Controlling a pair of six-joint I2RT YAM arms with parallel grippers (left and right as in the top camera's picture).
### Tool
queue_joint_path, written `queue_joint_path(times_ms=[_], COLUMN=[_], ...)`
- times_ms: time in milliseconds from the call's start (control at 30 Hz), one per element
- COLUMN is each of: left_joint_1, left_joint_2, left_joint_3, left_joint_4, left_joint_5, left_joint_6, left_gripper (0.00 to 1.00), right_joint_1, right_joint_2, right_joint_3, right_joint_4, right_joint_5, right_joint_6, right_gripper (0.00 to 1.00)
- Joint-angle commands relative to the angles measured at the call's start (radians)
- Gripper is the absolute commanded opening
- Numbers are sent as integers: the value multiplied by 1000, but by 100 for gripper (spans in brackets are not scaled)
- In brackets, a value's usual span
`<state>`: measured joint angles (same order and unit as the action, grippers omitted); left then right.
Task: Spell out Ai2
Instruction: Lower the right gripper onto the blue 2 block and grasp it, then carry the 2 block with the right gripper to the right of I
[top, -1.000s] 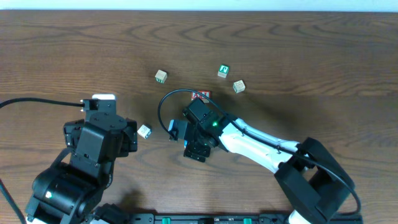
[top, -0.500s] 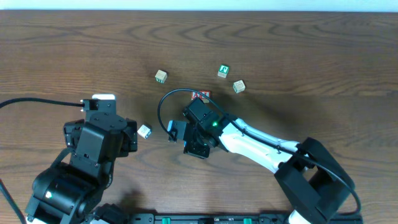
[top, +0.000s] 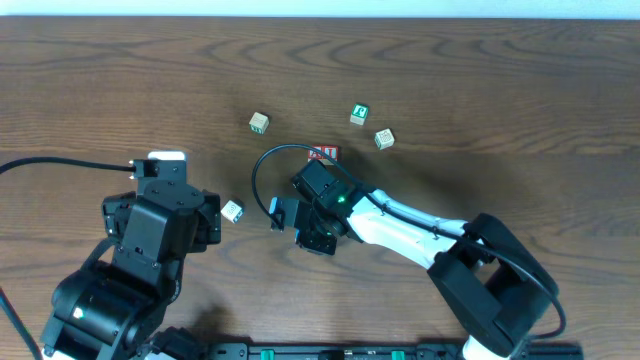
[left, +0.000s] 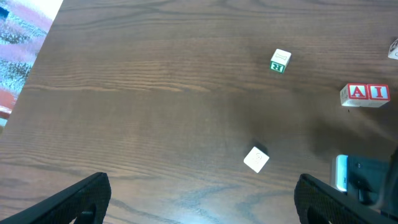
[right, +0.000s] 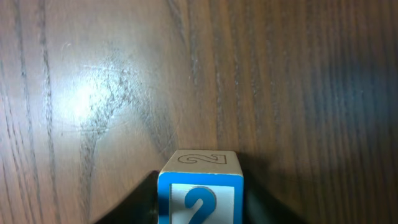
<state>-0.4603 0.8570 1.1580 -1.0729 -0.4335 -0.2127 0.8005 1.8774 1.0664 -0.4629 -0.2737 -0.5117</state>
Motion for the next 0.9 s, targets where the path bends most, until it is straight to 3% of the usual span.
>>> queue_joint_path(times_ms=[0, 167, 333, 567, 867], left_joint_1=[2, 2, 2, 2, 2], left_joint_2=[-1, -1, -1, -1, -1], left_joint_3=[9, 9, 9, 9, 9], left_joint_4=[-1, -1, -1, -1, -1], left_joint_5=[-18, -18, -18, -18, -18], left_joint_6=[-4, -4, -4, -4, -4], left_gripper=[95, 95, 95, 95, 95], right_joint_1=[-8, -8, -13, -33, -85], right_joint_2=[8, 8, -4, -90, -172], right_joint_3=[13, 13, 18, 32, 32], right_joint_4=[4, 24, 60, 105, 76], right_joint_5=[-15, -13, 63, 266, 555], right_joint_6=[-10, -7, 107, 457, 761], right_gripper=[33, 19, 17, 13, 13])
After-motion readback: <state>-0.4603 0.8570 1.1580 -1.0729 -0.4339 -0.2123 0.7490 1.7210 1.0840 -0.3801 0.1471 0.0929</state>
